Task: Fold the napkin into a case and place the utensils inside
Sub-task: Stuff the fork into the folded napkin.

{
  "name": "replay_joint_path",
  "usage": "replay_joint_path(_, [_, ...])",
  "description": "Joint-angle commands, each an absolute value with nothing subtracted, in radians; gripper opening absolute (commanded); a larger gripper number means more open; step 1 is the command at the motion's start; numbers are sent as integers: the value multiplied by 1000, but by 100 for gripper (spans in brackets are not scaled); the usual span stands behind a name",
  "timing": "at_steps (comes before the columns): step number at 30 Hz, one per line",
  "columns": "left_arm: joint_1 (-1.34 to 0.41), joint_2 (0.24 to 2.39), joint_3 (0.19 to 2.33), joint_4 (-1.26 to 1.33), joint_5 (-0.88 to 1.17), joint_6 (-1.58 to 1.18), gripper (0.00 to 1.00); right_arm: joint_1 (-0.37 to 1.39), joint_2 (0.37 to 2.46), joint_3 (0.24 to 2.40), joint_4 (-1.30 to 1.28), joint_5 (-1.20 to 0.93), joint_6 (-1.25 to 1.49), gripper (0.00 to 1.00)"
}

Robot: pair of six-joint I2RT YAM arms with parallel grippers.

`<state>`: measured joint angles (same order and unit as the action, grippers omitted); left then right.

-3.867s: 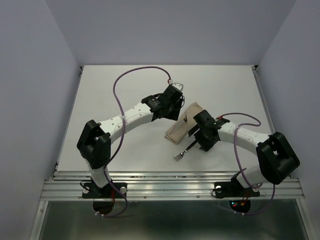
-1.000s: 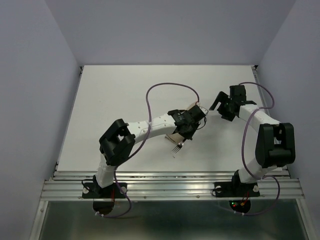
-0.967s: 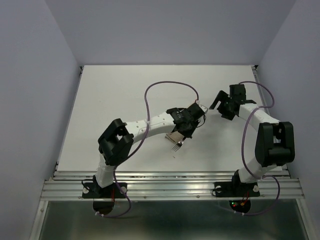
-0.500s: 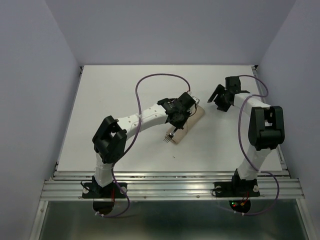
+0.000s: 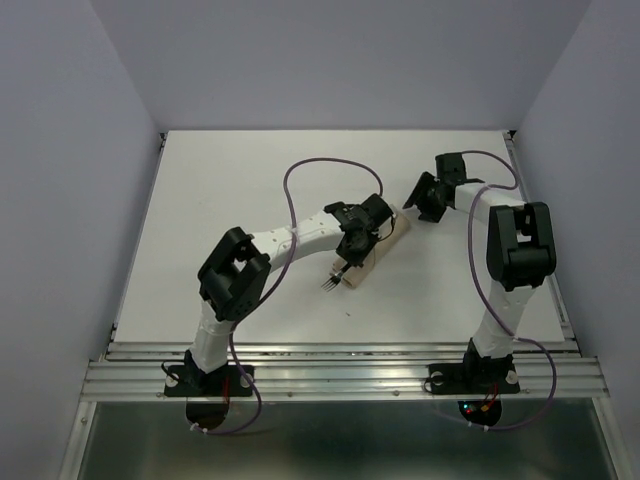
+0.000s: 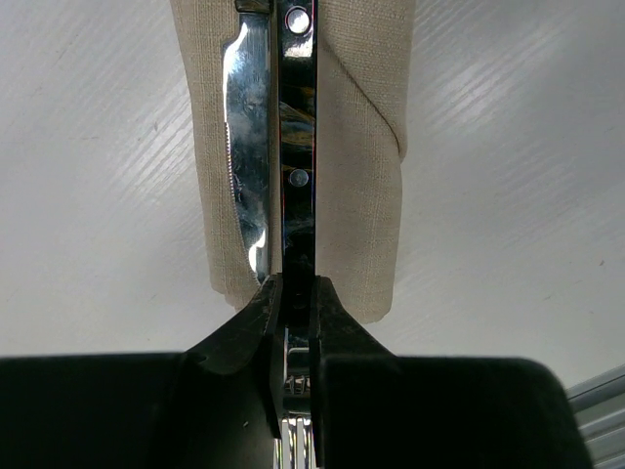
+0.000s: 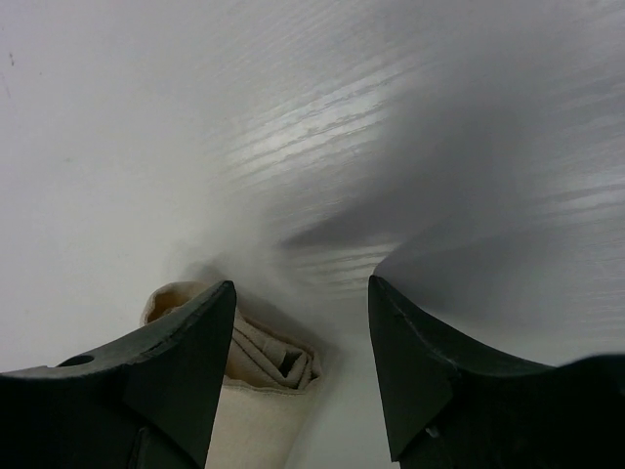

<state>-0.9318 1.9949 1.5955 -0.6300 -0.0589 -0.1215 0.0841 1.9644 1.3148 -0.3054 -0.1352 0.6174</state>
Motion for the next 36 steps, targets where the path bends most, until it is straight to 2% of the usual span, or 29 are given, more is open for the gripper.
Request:
replay_joint_path(1, [-930,1991,1606,-652,-58,-100,0,110,1971,1316,-288,-140,620,62])
replay_joint_path(21, [-930,1986,1539,-637,-57,-123,0,139,1985,1322,-284,-138,635,63])
replay_joint_path(36, [-930,2083,1716,-669,-43,-104,0,167,1990,1276,-261,-135,655,63])
